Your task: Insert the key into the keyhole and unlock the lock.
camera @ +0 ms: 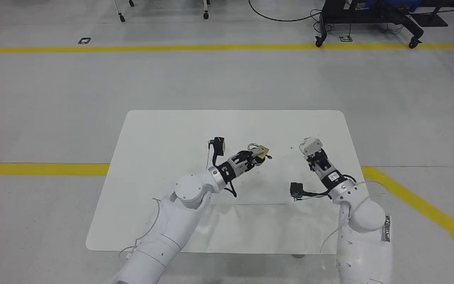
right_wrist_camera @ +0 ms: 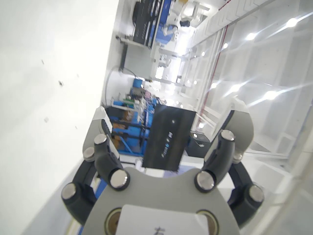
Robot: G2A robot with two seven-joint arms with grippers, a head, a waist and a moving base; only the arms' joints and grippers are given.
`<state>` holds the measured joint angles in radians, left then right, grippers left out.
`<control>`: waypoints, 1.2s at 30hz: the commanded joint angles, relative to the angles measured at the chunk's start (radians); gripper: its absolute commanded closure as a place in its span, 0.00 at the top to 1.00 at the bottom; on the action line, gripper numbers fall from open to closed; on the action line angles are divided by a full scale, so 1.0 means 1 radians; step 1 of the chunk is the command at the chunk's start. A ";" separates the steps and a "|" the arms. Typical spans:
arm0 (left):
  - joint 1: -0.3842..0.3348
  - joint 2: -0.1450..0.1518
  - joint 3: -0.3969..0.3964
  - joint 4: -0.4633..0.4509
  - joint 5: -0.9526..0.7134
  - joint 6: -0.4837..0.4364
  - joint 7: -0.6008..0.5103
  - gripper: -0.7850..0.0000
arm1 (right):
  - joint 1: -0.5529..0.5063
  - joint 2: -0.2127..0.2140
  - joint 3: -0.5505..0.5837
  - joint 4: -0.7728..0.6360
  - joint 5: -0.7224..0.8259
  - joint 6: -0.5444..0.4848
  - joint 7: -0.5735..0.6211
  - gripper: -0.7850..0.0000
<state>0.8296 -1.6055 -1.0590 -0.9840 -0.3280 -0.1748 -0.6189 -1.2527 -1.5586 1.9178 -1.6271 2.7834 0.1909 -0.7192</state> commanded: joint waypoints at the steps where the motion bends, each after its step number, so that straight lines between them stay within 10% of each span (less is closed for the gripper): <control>1: 0.003 0.001 -0.008 -0.012 -0.028 0.042 -0.012 0.00 | -0.023 0.003 0.001 -0.051 -0.095 0.073 0.123 0.62; 4: 0.004 0.003 -0.010 -0.020 -0.038 0.079 -0.015 0.00 | -0.060 0.005 0.009 -0.133 -0.253 0.136 0.331 0.58; 7: 0.005 0.002 -0.005 -0.018 -0.042 0.099 -0.017 0.00 | -0.096 0.002 -0.004 -0.192 -0.474 0.140 0.610 1.00; 20: 0.004 0.002 -0.001 -0.012 -0.026 0.098 -0.001 0.00 | -0.104 0.001 -0.017 -0.200 -0.585 0.108 0.713 1.00; 24: 0.004 0.002 -0.001 -0.012 -0.026 0.098 -0.001 0.00 | -0.112 0.020 -0.086 -0.132 -1.171 0.115 1.010 1.00; 36: 0.004 0.002 -0.001 -0.012 -0.026 0.098 -0.001 0.00 | -0.040 0.080 -0.028 -0.065 -1.887 -0.174 1.397 1.00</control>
<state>0.8338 -1.6030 -1.0600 -0.9964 -0.3540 -0.0772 -0.6198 -1.3031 -1.4828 1.8891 -1.6952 1.0095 0.0971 0.6533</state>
